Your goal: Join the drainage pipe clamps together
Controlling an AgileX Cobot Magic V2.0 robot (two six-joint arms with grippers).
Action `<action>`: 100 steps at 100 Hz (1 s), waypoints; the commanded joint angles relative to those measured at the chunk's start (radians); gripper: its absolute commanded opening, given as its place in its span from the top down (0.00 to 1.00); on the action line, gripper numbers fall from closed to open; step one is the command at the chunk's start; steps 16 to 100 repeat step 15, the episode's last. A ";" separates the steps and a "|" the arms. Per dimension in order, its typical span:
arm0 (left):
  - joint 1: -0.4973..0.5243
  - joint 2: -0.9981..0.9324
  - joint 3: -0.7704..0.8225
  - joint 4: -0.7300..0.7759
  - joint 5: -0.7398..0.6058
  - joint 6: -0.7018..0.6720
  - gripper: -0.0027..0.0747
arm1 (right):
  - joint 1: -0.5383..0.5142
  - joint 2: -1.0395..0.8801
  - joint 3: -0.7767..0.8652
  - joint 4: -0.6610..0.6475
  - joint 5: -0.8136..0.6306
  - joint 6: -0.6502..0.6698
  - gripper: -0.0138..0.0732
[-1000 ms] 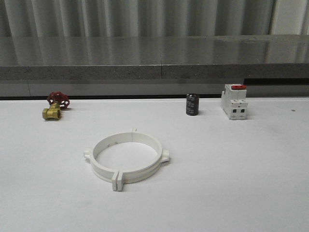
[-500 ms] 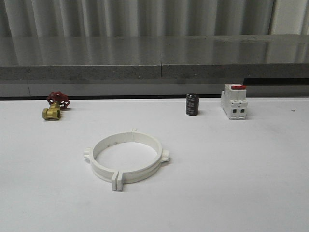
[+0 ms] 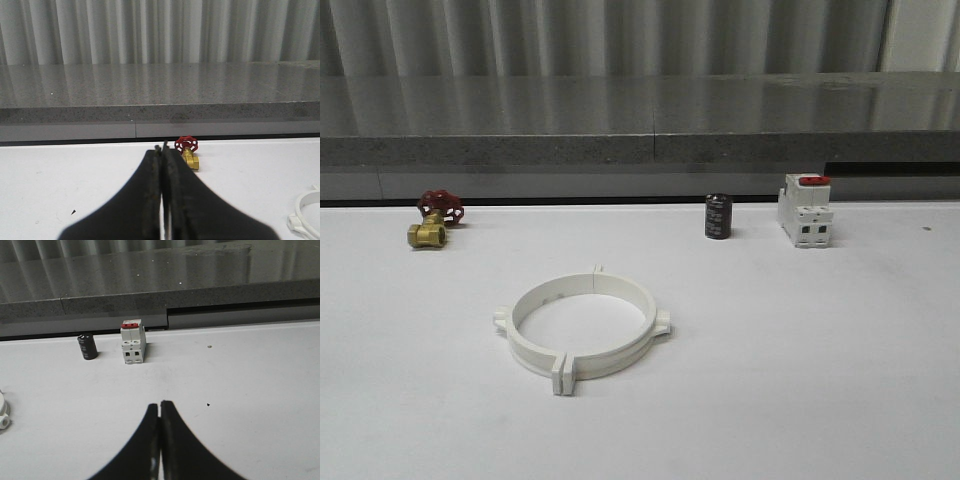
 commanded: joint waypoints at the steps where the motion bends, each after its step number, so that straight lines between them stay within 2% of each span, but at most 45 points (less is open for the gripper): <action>1: 0.003 -0.030 0.035 -0.007 -0.082 0.001 0.99 | -0.002 -0.021 -0.015 -0.002 -0.080 -0.006 0.92; 100: 0.003 -0.030 0.035 -0.012 -0.082 0.001 0.99 | -0.002 -0.021 -0.015 -0.002 -0.080 -0.006 0.92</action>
